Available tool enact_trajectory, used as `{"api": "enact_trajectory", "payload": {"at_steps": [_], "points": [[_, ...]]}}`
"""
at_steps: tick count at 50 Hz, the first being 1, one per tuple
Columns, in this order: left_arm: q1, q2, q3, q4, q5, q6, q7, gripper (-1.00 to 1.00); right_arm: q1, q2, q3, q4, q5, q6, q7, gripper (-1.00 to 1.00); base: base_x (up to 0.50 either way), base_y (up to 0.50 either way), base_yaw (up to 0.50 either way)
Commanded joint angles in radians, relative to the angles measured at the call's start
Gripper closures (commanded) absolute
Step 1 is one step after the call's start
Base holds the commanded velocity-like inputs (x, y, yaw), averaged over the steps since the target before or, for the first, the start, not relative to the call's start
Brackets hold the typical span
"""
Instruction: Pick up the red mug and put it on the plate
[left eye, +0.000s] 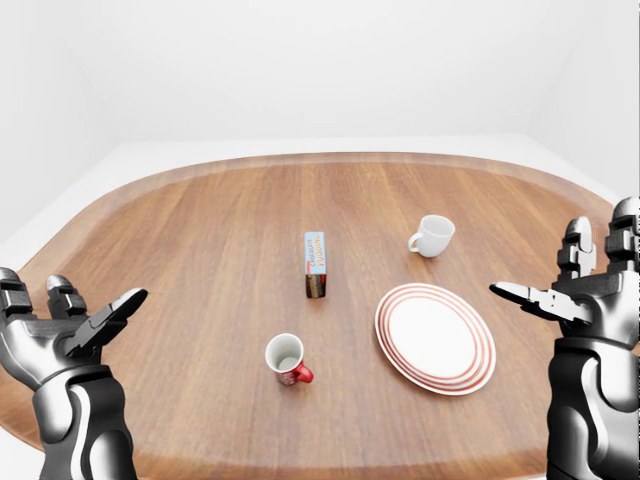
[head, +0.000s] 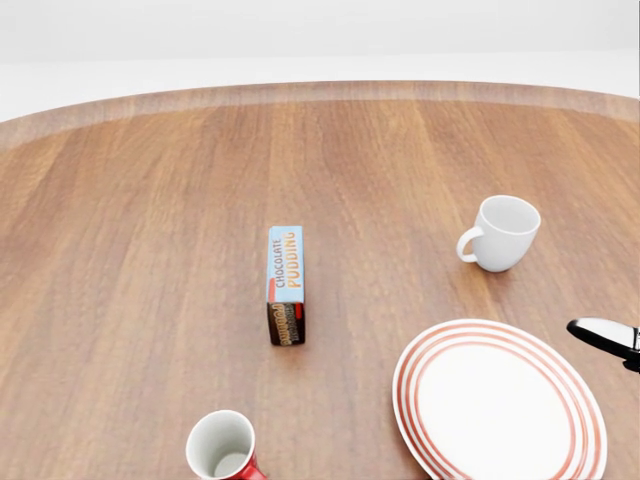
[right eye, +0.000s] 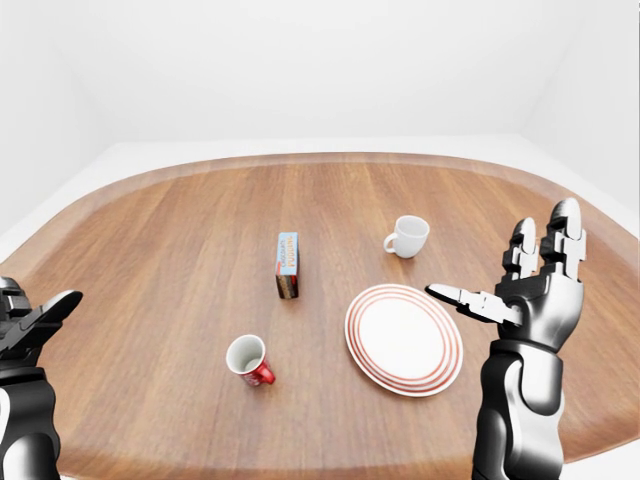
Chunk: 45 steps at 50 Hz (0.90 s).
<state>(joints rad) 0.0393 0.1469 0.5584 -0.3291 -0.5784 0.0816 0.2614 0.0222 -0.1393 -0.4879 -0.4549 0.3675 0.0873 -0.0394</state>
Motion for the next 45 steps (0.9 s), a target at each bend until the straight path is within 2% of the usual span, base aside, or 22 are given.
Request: {"api": "enact_trajectory", "payload": {"at_steps": [1, 6, 7, 11, 16, 18, 24, 32, 36, 45], "points": [[-0.002, -0.001, -0.003, 0.003, 0.002, -0.002, -0.001, -1.0, 0.004, -0.004, 0.026, -0.008, -0.014, 0.0, 0.023, -1.0, 0.04, 0.0, 0.0], [-0.002, 0.0, -0.004, -0.004, 0.002, 0.004, 0.003, -1.0, 0.02, 0.044, 0.181, -0.033, -0.123, 0.0, 0.105, -1.0, 0.0, 0.0, 0.0], [0.0, -0.001, -0.004, -0.003, 0.004, 0.002, 0.001, -1.0, 0.031, 0.062, 0.247, -0.047, -0.164, 0.0, 0.123, -1.0, 0.0, 0.0, 0.0], [0.0, -0.003, -0.006, -0.004, 0.007, 0.001, 0.0, -1.0, 0.058, 0.107, 0.389, -0.06, -0.259, 0.0, 0.154, -1.0, 0.0, 0.0, 0.0], [-0.001, -0.004, -0.009, -0.005, 0.011, 0.002, 0.001, -1.0, 0.082, 0.113, 0.504, -0.014, -0.33, 0.0, 0.213, -1.0, 0.0, 0.0, 0.0], [-0.002, -0.004, -0.01, -0.004, 0.013, 0.002, 0.002, -1.0, 0.114, 0.106, 0.581, 0.016, -0.389, 0.0, 0.254, -1.0, 0.0, 0.0, 0.0], [-0.001, -0.005, -0.011, -0.006, 0.012, 0.002, 0.001, -1.0, 0.118, 0.121, 0.64, 0.077, -0.404, 0.0, 0.276, -1.0, 0.0, 0.0, 0.0], [-0.002, -0.006, -0.014, 0.006, 0.015, -0.009, -0.003, -1.0, 0.156, 0.103, 0.773, 0.163, -0.498, 0.0, 0.309, -1.0, 0.0, 0.0, 0.0], [-0.002, -0.005, -0.016, 0.007, 0.016, -0.009, -0.003, -1.0, 0.155, 0.11, 0.823, 0.225, -0.547, 0.0, 0.281, -1.0, 0.0, 0.0, 0.0], [-0.003, -0.005, -0.016, 0.007, 0.015, -0.008, -0.003, -1.0, 0.149, 0.116, 0.864, 0.302, -0.588, -0.026, 0.264, -1.0, 0.0, 0.0, 0.0]]}}
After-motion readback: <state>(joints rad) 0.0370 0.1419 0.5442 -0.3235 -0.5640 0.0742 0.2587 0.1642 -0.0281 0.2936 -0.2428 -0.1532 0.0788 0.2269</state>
